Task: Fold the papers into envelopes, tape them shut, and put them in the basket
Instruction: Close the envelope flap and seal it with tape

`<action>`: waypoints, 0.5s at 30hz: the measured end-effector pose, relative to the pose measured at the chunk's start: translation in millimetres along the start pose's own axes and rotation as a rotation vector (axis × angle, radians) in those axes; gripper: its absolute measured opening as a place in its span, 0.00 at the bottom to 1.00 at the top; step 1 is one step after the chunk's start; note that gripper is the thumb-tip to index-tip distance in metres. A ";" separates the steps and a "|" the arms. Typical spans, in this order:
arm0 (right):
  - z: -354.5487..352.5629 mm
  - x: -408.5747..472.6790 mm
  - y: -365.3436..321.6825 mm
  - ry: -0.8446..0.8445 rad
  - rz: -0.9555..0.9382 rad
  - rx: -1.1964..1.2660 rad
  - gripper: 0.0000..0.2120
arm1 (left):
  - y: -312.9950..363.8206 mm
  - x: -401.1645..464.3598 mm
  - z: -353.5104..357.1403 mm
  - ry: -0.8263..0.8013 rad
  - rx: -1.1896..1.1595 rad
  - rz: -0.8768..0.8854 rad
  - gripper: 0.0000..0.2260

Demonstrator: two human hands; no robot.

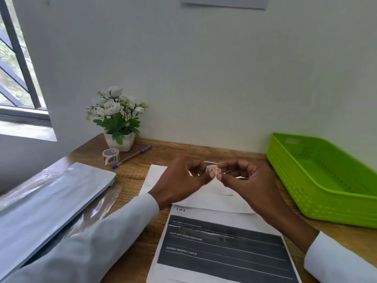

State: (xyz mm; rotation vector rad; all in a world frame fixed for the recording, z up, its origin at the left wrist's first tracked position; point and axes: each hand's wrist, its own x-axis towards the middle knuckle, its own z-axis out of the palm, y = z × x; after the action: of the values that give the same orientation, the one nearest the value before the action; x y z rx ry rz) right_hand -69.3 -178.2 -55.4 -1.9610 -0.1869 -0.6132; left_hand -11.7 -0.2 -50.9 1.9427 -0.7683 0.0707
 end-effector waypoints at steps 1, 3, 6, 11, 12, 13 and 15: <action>0.2 -1.4 -0.4 0.000 0.021 0.016 0.08 | 0.0 -0.3 -1.3 -0.004 -0.026 -0.025 0.03; 0.2 -2.8 -2.3 -0.006 0.061 0.060 0.08 | 0.0 -0.4 -3.4 -0.020 -0.075 -0.075 0.05; -0.5 -3.2 -6.3 -0.015 0.099 0.164 0.09 | -0.8 1.1 -5.9 -0.041 -0.160 -0.148 0.08; -0.3 -4.8 -8.6 0.011 0.169 0.292 0.11 | 0.7 0.6 -4.8 -0.052 -0.239 -0.184 0.08; 0.2 -5.3 -8.5 0.019 0.191 0.312 0.11 | 1.0 -0.1 -4.1 -0.060 -0.250 -0.195 0.09; 0.9 -5.6 -8.0 0.028 0.217 0.333 0.12 | 1.2 -0.7 -3.4 -0.067 -0.265 -0.207 0.09; 1.3 -5.3 -6.4 0.054 0.286 0.402 0.11 | 2.4 -1.5 -2.3 -0.076 -0.293 -0.226 0.09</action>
State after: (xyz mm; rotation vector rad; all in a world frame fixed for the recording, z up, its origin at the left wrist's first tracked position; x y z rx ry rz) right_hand -75.8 -173.5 -53.3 -1.5438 0.0064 -0.4034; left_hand -13.5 1.7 -48.4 1.7458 -0.5679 -0.2412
